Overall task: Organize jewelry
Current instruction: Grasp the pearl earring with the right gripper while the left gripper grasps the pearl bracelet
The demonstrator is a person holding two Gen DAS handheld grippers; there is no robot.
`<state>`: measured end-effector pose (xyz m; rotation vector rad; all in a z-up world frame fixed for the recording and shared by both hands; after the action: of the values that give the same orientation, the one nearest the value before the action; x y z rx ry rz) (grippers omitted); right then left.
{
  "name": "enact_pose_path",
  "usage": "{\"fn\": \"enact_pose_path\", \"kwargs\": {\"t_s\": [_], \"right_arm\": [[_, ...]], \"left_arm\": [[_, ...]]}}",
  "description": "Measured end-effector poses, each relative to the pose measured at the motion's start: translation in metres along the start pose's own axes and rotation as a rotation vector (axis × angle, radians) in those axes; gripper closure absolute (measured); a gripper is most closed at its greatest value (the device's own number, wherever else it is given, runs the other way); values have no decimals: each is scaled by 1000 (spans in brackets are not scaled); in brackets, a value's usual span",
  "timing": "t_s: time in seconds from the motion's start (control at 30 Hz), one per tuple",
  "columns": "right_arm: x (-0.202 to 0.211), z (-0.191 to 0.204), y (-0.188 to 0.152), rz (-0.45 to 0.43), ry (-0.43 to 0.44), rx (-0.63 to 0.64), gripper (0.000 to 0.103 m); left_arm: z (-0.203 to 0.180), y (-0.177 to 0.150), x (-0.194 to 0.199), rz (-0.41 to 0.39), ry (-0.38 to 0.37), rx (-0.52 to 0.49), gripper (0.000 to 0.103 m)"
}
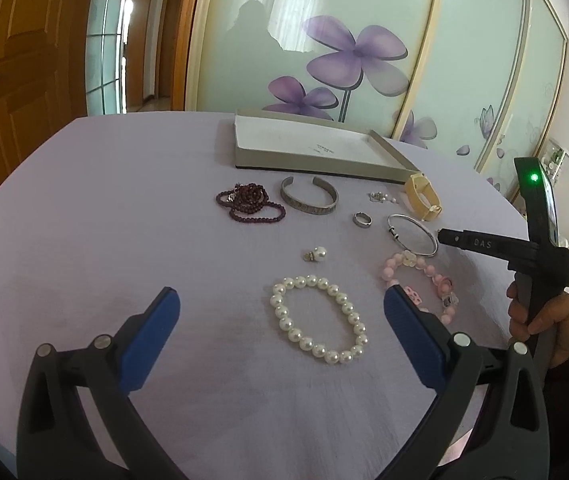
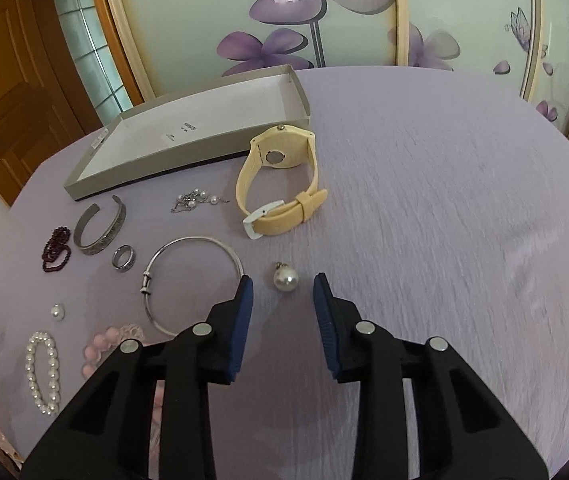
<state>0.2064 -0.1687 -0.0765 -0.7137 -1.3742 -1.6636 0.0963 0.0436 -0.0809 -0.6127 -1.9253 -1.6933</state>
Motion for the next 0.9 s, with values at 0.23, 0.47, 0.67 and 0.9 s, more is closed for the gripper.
{"fn": "enact_pose_path", "kwargs": {"t_s": [0.23,0.47,0.67,0.9], "right_arm": [[-4,2,6,1,-34,25,85],[-5,2,9,2,-41,32,89],[3,0,7,-9,-9,11,89],[11,7,10,-31,17,28,89]], "left_arm": [[1,-1,-7,21,-4,3,2],[2,-4,-15,57,-12,0,11],[1,-9,-26,117,-20,-8,33],[-5,-9,-41,173,-24,-24,42]]}}
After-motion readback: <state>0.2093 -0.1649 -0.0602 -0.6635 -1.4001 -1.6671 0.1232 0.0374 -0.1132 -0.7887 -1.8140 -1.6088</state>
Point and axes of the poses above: each gripper's, at about its wrist camera, not at the fingertips, and x roughly against the way its jaws point, z to its left, y to its top, the point moved 4 cm from there along -x, roughly the way its jaws point, and after that the axes turned 6 degrees about -x, right-handed, at the moved point
